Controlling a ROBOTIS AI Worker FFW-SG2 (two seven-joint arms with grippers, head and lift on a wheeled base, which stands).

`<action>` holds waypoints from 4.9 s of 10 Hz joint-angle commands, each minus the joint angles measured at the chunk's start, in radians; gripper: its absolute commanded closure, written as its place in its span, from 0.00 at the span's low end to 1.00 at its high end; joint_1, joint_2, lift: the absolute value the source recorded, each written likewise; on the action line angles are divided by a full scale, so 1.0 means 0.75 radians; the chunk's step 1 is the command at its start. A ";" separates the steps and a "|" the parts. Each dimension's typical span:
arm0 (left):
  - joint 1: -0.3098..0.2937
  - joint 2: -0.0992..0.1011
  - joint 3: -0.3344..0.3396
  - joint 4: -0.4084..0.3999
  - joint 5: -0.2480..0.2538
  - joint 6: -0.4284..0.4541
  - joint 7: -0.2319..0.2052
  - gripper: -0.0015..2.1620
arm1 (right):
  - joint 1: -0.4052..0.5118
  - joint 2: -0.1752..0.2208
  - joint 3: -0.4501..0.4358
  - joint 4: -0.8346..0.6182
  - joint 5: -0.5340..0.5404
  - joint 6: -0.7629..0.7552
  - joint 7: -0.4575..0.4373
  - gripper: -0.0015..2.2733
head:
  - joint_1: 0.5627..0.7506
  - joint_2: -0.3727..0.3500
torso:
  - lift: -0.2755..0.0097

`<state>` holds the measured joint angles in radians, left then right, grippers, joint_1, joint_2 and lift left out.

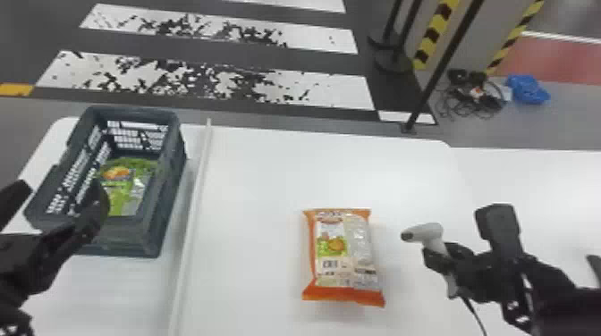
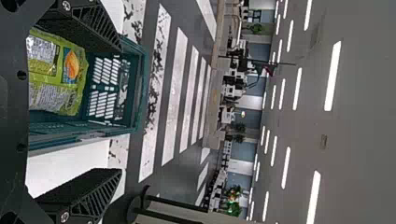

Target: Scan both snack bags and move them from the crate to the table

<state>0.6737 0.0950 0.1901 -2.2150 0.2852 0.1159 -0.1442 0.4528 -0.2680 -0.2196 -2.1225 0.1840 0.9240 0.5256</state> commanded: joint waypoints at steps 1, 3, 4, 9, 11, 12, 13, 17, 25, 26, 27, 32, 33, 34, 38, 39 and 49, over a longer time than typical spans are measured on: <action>-0.005 0.000 -0.002 0.000 0.000 0.000 0.000 0.04 | 0.047 0.014 0.047 -0.148 0.002 0.097 0.007 0.99 | 0.70 0.36 | 0.84; -0.005 -0.004 -0.012 0.000 0.000 0.000 -0.002 0.04 | 0.086 0.024 0.135 -0.306 0.018 0.268 0.015 0.99 | 0.70 0.42 | 0.84; -0.007 -0.004 -0.014 0.000 0.000 0.000 -0.004 0.04 | 0.104 0.030 0.178 -0.363 0.031 0.338 0.013 0.99 | 0.70 0.47 | 0.84; -0.037 -0.006 -0.047 0.031 -0.006 0.004 -0.008 0.04 | 0.124 0.034 0.428 -0.494 0.166 0.514 0.005 0.99 | 0.70 0.60 | 0.84; -0.035 -0.006 -0.047 0.031 -0.006 0.004 -0.010 0.04 | 0.075 0.028 0.546 -0.463 0.221 0.542 -0.010 0.99 | 0.70 0.65 | 0.84; -0.035 -0.006 -0.049 0.031 -0.006 0.004 -0.012 0.04 | 0.055 0.028 0.579 -0.449 0.233 0.551 -0.014 0.99 | 0.70 0.68 | 0.84; -0.033 -0.004 -0.049 0.031 -0.006 0.000 -0.012 0.04 | 0.041 0.028 0.602 -0.436 0.243 0.551 -0.024 0.99 | 0.70 0.70 | 0.84; -0.031 -0.002 -0.051 0.031 -0.010 0.004 -0.012 0.04 | -0.011 0.026 0.632 -0.398 0.250 0.567 -0.042 0.99 | 0.70 0.72 | 0.84; -0.015 0.000 -0.053 0.014 -0.010 0.004 -0.016 0.04 | -0.053 0.032 0.532 -0.375 0.223 0.583 -0.118 0.99 | 0.70 0.70 | 0.84; -0.015 -0.002 -0.053 0.014 -0.012 0.004 -0.016 0.04 | -0.053 0.053 0.446 -0.373 0.174 0.583 -0.138 0.99 | 0.70 0.66 | 0.84; -0.015 -0.004 -0.055 0.014 -0.012 0.004 -0.016 0.04 | -0.056 0.073 0.336 -0.353 0.102 0.555 -0.181 0.99 | 0.70 0.60 | 0.84; -0.021 -0.006 -0.065 0.014 -0.041 0.025 -0.014 0.04 | -0.203 0.114 -0.059 0.020 -0.155 0.240 -0.318 0.99 | 0.70 0.33 | 0.84; -0.021 -0.006 -0.065 0.014 -0.043 0.025 -0.012 0.04 | -0.240 0.094 -0.098 0.140 -0.204 0.105 -0.335 0.99 | 0.70 0.31 | 0.84; -0.021 -0.006 -0.065 0.014 -0.047 0.033 -0.010 0.04 | -0.278 0.067 -0.104 0.257 -0.215 0.002 -0.339 0.99 | 0.70 0.26 | 0.84; -0.023 -0.008 -0.071 0.012 -0.053 0.049 -0.006 0.04 | -0.418 -0.005 -0.079 0.666 -0.217 -0.296 -0.353 0.99 | 0.70 0.18 | 0.84; -0.023 -0.008 -0.071 0.010 -0.055 0.049 -0.006 0.04 | -0.440 -0.011 -0.075 0.719 -0.219 -0.329 -0.353 0.99 | 0.70 0.17 | 0.84; -0.021 -0.010 -0.086 0.000 -0.059 0.057 -0.006 0.04 | -0.508 -0.025 -0.030 0.969 -0.243 -0.464 -0.398 0.43 | 0.70 0.14 | 0.84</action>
<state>0.6569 0.0886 0.1263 -2.2137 0.2402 0.1586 -0.1487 0.0711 -0.2871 -0.2424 -1.3987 0.0092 0.5821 0.2270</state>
